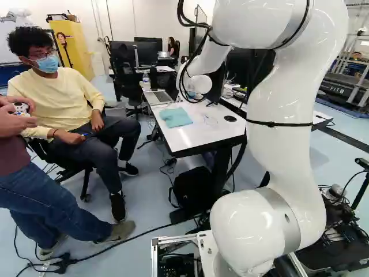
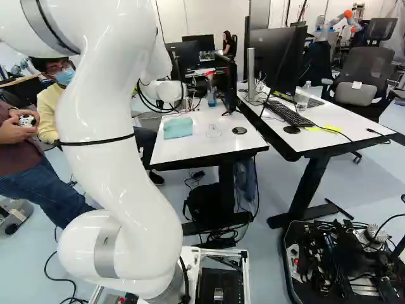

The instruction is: Clean the table with the green towel

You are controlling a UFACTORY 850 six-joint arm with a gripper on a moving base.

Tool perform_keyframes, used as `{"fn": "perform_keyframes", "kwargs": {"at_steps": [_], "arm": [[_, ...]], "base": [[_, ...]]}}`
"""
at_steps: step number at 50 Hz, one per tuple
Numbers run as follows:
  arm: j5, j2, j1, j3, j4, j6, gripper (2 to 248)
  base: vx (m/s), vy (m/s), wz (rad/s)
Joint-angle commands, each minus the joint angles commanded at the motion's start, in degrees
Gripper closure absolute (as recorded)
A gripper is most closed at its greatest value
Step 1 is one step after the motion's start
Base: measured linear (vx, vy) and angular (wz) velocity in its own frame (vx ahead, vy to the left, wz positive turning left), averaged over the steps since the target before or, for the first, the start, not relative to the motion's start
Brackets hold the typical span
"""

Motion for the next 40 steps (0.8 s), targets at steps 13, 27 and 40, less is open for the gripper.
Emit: {"fn": "perform_keyframes", "kwargs": {"at_steps": [13,27,40], "arm": [[-4.15,-0.26,-1.77,1.13,6.93,0.00,3],[-4.15,-0.26,-1.77,1.13,6.93,0.00,3],[-4.15,0.15,-1.40,1.63,6.93,0.00,3]], "base": [[0.000,0.000,0.000],[0.000,0.000,0.000],[0.000,0.000,0.000]]}}
